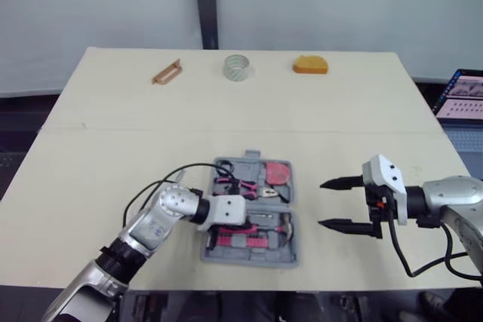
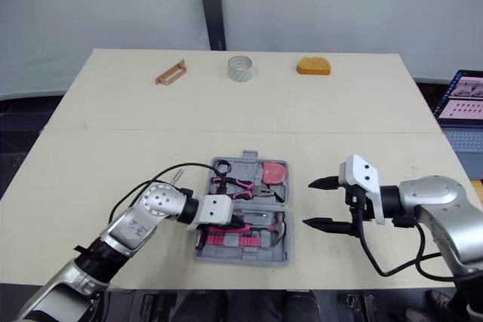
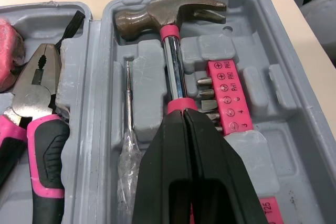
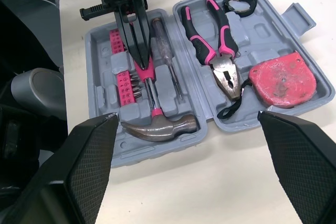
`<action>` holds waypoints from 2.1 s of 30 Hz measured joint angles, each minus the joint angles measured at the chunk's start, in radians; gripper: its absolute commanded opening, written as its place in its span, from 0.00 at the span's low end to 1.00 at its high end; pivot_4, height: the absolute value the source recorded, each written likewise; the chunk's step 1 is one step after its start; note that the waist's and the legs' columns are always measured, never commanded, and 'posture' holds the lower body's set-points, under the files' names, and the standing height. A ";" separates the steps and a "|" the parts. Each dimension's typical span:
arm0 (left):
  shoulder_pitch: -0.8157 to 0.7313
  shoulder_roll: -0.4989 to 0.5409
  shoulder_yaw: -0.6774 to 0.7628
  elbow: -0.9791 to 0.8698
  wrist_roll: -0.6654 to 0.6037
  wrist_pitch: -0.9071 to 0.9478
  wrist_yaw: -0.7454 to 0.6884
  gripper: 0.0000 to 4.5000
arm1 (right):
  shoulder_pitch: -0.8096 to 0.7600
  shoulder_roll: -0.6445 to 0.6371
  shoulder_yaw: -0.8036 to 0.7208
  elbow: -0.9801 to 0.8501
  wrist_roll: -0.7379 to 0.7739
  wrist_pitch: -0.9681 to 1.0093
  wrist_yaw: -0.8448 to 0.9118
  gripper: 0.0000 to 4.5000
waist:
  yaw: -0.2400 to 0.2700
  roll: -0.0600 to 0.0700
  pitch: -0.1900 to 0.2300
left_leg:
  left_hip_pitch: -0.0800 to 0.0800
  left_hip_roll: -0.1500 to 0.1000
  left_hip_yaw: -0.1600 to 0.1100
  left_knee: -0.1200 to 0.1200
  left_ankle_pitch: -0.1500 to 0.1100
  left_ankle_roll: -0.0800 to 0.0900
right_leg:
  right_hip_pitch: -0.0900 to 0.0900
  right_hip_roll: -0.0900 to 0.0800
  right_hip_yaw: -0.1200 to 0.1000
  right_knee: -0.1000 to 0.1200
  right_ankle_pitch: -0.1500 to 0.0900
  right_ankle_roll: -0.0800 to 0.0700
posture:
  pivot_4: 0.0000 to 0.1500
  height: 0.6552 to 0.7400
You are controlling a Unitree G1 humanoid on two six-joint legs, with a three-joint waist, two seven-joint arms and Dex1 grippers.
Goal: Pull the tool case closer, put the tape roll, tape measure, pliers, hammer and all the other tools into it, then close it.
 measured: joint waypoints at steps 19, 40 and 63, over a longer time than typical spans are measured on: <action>0.038 -0.039 0.094 -0.023 -0.162 0.269 -0.041 0.52 | 0.012 0.000 -0.014 0.005 0.008 0.015 0.000 1.00 | -0.004 0.003 -0.004 | 0.011 0.000 0.000 -0.002 -0.003 0.000 | 0.013 0.000 0.000 -0.005 0.000 0.000 | 1.00 1.00; 0.535 0.366 1.043 0.010 -0.476 0.400 -0.044 0.99 | 0.071 0.013 -0.154 0.465 -0.060 -0.117 -0.005 1.00 | -0.039 0.006 0.010 | 0.008 0.001 0.008 -0.008 -0.003 0.000 | 0.001 0.000 0.001 -0.005 0.000 0.000 | 1.00 1.00; 0.445 0.389 1.022 0.329 -0.438 0.122 -0.046 0.99 | 0.127 0.013 -0.200 0.610 -0.115 -0.207 0.003 1.00 | -0.055 0.007 0.010 | 0.013 0.002 0.016 -0.014 -0.003 -0.001 | -0.002 -0.001 0.002 -0.003 0.000 0.000 | 1.00 1.00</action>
